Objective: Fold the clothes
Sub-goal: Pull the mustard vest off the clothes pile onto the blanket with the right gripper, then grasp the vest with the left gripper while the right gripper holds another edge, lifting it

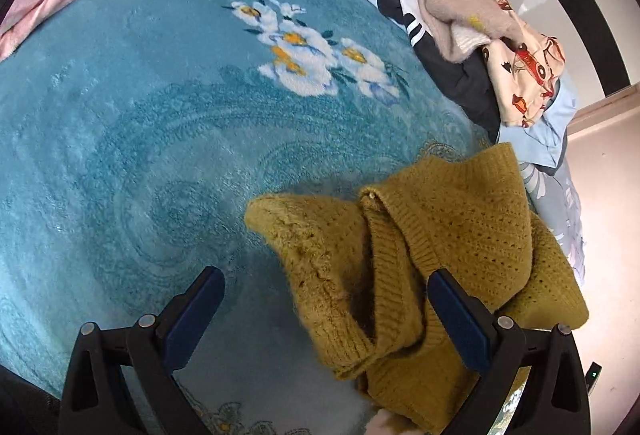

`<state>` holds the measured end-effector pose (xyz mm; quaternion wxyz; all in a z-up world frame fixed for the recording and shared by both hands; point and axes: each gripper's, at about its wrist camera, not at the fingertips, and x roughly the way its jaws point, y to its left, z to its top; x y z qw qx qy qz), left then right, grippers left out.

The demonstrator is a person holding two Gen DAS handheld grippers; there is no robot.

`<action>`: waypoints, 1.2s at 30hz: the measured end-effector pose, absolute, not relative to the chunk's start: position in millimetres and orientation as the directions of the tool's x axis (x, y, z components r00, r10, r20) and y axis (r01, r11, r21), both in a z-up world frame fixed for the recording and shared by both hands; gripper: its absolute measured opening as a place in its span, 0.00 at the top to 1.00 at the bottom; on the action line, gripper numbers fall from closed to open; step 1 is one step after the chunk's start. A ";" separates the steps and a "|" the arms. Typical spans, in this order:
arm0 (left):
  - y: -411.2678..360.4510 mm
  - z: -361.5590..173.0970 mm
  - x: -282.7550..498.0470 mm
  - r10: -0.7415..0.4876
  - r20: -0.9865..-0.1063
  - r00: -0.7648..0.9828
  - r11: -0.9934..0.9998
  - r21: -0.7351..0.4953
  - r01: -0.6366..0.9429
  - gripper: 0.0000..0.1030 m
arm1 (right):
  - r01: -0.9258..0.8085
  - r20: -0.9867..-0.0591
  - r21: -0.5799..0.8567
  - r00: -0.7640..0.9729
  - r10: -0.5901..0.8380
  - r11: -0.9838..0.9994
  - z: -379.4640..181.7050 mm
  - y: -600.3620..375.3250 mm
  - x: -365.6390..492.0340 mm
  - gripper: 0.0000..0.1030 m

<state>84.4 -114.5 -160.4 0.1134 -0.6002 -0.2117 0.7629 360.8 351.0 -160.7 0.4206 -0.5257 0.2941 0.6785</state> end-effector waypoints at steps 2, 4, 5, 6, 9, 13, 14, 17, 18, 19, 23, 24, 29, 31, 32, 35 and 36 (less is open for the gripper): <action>-115.5 -165.1 85.4 0.453 -0.860 -0.237 -0.869 -0.485 0.100 0.00 | -0.886 -0.952 0.005 -0.147 0.269 -0.465 -147.9 348.6 364.7 1.00; -117.6 -168.4 85.6 0.474 -0.848 -0.236 -0.853 -0.509 0.117 0.00 | -0.873 -0.934 0.054 -0.216 0.285 -0.484 -128.6 340.9 358.8 0.99; -118.3 -169.8 85.7 0.486 -0.841 -0.238 -0.843 -0.523 0.125 0.01 | -0.839 -0.914 0.081 -0.277 0.296 -0.538 -116.4 329.1 340.4 0.99; -120.2 -172.1 85.7 0.501 -0.832 -0.237 -0.830 -0.540 0.140 0.01 | -0.800 -0.891 0.105 -0.339 0.302 -0.591 -104.0 317.1 321.6 0.99; -129.5 -179.5 84.3 0.533 -0.811 -0.241 -0.783 -0.581 0.221 0.02 | -0.611 -0.833 0.177 -0.510 0.213 -0.771 -80.1 270.8 256.0 0.92; -139.6 -181.0 79.1 0.533 -0.810 -0.245 -0.763 -0.585 0.275 0.09 | -0.337 -0.830 0.221 -0.558 0.005 -0.915 -86.3 194.6 166.0 0.47; -141.5 -180.6 77.8 0.537 -0.808 -0.243 -0.759 -0.588 0.280 0.09 | -0.273 -0.833 0.228 -0.552 -0.042 -0.935 -90.4 176.0 144.7 0.47; -144.7 -187.6 72.0 0.566 -0.796 -0.214 -0.730 -0.605 0.319 0.17 | -0.236 -0.859 0.207 -0.507 -0.061 -0.949 -110.5 145.5 97.7 0.47; -145.5 -191.1 72.0 0.581 -0.788 -0.204 -0.714 -0.614 0.336 0.26 | -0.252 -0.871 0.193 -0.489 -0.047 -0.949 -118.6 139.8 85.0 0.47; -146.3 -194.5 72.0 0.595 -0.780 -0.195 -0.698 -0.622 0.354 0.34 | -0.277 -0.882 0.198 -0.470 -0.048 -0.940 -125.3 142.1 81.1 0.47; -147.4 -205.9 75.1 0.651 -0.742 -0.159 -0.640 -0.650 0.410 0.69 | -0.347 -0.913 0.252 -0.395 -0.103 -0.903 -154.5 150.3 63.0 0.49; -148.5 -207.2 76.3 0.663 -0.731 -0.161 -0.624 -0.659 0.421 0.80 | -0.361 -0.917 0.262 -0.383 -0.114 -0.895 -158.1 152.6 64.0 0.54; -159.8 -178.0 67.1 0.723 -0.642 -0.255 -0.518 -0.748 0.414 0.88 | -0.420 -0.888 0.390 -0.408 -0.213 -0.819 -149.5 168.5 77.8 0.86; -165.9 -156.3 59.3 0.741 -0.594 -0.313 -0.470 -0.792 0.390 0.89 | -0.408 -0.854 0.442 -0.465 -0.234 -0.799 -125.2 175.2 82.5 0.86; -168.5 -131.1 49.6 0.743 -0.568 -0.354 -0.463 -0.818 0.342 0.89 | -0.397 -0.832 0.464 -0.503 -0.236 -0.792 -109.1 178.9 84.4 0.86; -172.6 -37.1 25.7 0.757 -0.452 -0.472 -0.443 -0.886 0.138 0.89 | -0.346 -0.711 0.567 -0.664 -0.232 -0.748 -38.2 200.4 95.4 0.87; -174.9 -1.5 21.4 0.759 -0.401 -0.512 -0.438 -0.897 0.053 0.89 | -0.320 -0.661 0.599 -0.715 -0.228 -0.733 -13.3 207.6 100.2 0.87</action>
